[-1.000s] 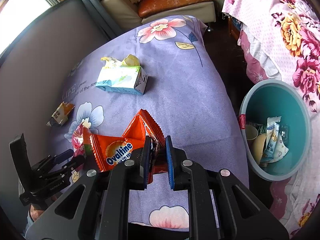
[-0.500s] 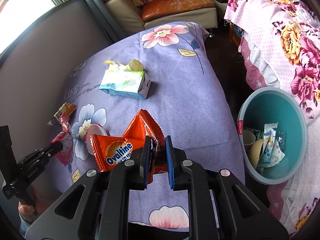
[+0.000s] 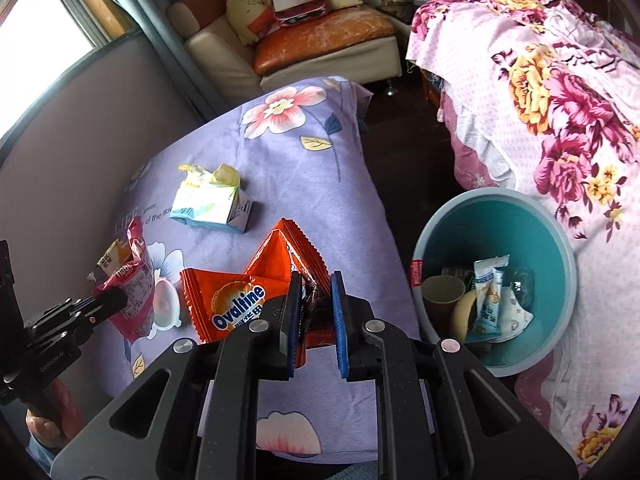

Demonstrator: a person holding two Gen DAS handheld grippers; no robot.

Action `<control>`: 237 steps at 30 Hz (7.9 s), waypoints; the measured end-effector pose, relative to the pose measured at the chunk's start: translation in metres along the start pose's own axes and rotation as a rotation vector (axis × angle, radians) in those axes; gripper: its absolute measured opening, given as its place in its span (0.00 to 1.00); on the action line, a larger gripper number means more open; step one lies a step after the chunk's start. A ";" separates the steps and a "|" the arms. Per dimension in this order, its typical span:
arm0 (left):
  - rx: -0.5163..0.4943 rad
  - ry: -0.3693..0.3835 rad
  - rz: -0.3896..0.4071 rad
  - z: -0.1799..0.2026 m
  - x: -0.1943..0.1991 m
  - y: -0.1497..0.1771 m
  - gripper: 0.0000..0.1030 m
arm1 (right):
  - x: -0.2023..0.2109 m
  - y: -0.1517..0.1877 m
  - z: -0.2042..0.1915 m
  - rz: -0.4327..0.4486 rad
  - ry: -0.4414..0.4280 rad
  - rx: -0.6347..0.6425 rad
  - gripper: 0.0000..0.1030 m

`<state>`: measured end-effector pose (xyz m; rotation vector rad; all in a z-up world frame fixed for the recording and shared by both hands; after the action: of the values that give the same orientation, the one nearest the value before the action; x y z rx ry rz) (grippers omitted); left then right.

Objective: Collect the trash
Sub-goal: 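Carry the pink packet with the left tool while the right tool carries the Ovaltine packet over the bin, then open the left tool dropping the pink packet while the right tool drops the Ovaltine packet, then move both open tools back to the white egg cup and milk carton, then grasp the white egg-shaped plastic cup by its rim with the left tool, then grasp the blue whole milk carton with the right tool while the left tool holds the cup, then carry the egg cup with the left tool while the right tool carries the milk carton to the bin, then open the left tool dropping the egg cup while the right tool drops the milk carton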

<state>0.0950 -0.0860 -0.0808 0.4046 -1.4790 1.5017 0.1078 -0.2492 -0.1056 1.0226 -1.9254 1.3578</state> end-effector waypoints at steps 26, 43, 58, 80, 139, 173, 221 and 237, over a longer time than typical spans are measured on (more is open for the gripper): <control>-0.247 0.161 -0.112 0.183 -0.100 -0.035 0.09 | 0.066 -0.016 0.177 0.112 0.147 -0.173 0.14; -0.262 0.132 -0.219 0.205 -0.162 -0.025 0.32 | 0.038 0.000 0.223 0.034 0.162 -0.246 0.16; -0.187 0.095 -0.204 0.176 -0.164 -0.029 0.84 | 0.019 0.004 0.232 -0.001 0.152 -0.284 0.51; -0.050 0.095 -0.155 0.103 -0.108 -0.010 0.89 | 0.034 -0.005 0.163 -0.025 0.176 -0.197 0.75; 0.243 -0.210 -0.145 -0.137 -0.056 0.069 0.47 | -0.071 0.019 -0.066 -0.238 0.124 0.337 0.81; 0.318 -0.087 -0.044 -0.181 -0.034 0.032 0.48 | -0.156 -0.009 -0.162 -0.330 -0.102 0.609 0.51; -0.243 0.141 -0.256 0.190 -0.175 -0.007 0.56 | 0.016 0.007 0.205 -0.036 0.050 -0.171 0.51; -0.192 0.107 -0.245 0.167 -0.173 -0.011 0.83 | 0.004 0.007 0.206 -0.076 0.067 -0.179 0.52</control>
<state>0.1254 -0.3059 -0.1738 0.3686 -1.4191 1.1602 0.0957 -0.4432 -0.1731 0.9413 -1.8997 1.1413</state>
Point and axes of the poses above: each gripper's, at about its wrist camera, not at the fingertips, and x roughly against the way its jaws point, z to its right, y to its underside, the point moved 10 cm from there along -x, roughly the way its jaws point, and after that the axes turned 1 degree about z, right-handed, at the moved point
